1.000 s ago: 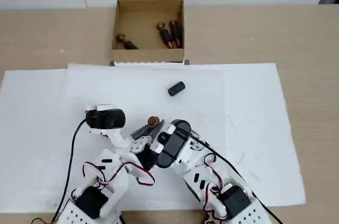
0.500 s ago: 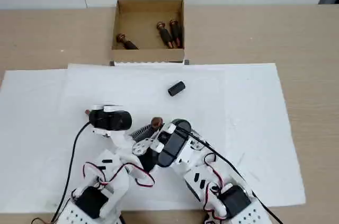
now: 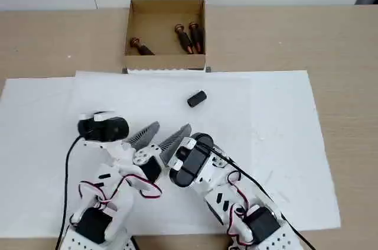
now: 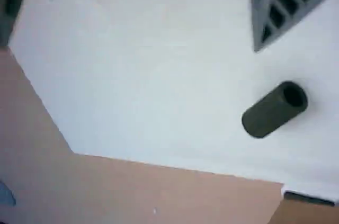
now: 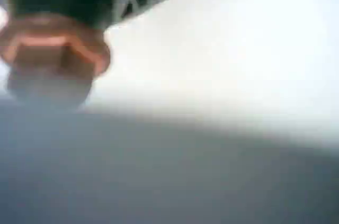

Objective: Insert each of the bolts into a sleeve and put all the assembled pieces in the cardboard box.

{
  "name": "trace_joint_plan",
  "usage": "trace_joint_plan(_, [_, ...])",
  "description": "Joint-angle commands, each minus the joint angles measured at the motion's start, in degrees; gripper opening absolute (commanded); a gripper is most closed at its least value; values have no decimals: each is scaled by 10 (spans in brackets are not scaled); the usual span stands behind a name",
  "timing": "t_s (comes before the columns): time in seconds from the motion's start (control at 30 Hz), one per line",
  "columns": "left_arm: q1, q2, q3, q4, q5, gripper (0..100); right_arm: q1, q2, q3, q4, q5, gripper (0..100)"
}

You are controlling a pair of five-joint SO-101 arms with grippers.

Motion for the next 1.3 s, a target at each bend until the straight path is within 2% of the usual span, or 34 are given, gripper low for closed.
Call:
trace_joint_plan(0.0, [-11,-5,-43,1,-9,273,3,-8,7,-18,4,2])
trace_joint_plan(0.07, [-18,-5,-44,1,-9,233,3,-8,7,-17,4,2])
trace_joint_plan(0.2, [-50,-5,-43,2,-14,24,20,-8,7,-17,1,2])
trace_joint_plan(0.23, [-61,-5,-43,1,-30,0,31,-8,8,-15,0,2])
trace_joint_plan(0.3, [-76,-5,-37,1,-83,26,62,-8,8,-13,0,2])
trace_joint_plan(0.37, [-95,-6,-24,-2,-121,3,92,-8,8,-14,0,2])
trace_joint_plan(0.5, [-149,-6,13,-2,-164,6,140,-7,5,-12,-6,2])
trace_joint_plan(0.6, [-169,-6,44,1,-171,7,183,-6,-18,-4,-79,3])
trace_joint_plan(0.73, [-173,-5,45,36,-181,7,192,-6,-103,64,-135,4])
trace_joint_plan(0.9, [-173,-5,47,64,-280,7,196,22,-188,80,-160,3])
trace_joint_plan(1.03, [-173,-5,47,91,-297,7,199,126,-273,73,-178,3])
trace_joint_plan(1.27, [-172,-5,47,91,-299,7,221,406,-434,-1,-197,3])
